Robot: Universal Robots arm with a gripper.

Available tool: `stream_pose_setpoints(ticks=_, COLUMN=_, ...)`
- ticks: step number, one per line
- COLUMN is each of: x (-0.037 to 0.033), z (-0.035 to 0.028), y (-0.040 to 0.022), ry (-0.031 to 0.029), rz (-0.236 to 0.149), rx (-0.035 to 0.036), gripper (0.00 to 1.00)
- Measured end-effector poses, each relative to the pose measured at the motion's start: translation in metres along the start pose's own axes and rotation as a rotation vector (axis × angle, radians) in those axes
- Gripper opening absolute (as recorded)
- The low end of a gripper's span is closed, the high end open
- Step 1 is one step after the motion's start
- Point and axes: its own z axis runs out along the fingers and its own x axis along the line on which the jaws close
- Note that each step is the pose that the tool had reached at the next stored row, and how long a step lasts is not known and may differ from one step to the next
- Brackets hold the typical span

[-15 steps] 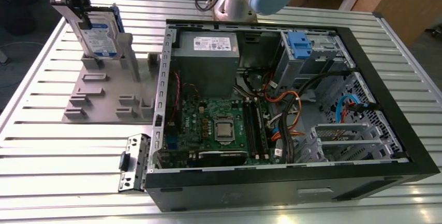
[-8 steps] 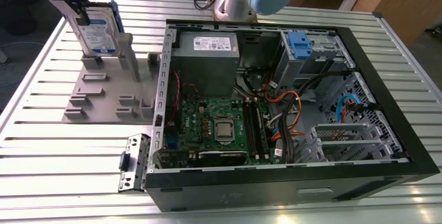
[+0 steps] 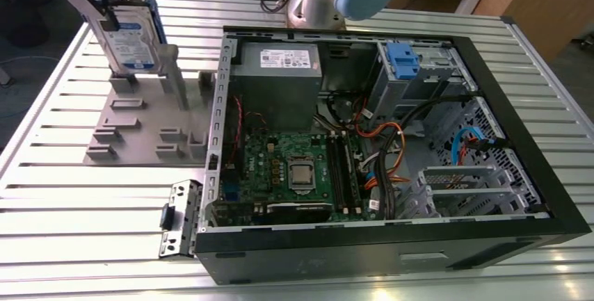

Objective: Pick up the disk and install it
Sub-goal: 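Pick up the disk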

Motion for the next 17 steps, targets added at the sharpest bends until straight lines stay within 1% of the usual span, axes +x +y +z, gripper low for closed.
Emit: stream_pose_setpoints(ticks=17, x=-0.0002, z=-0.0115, y=0.0002, ry=0.0, rz=0.0, rx=0.0, gripper=0.36)
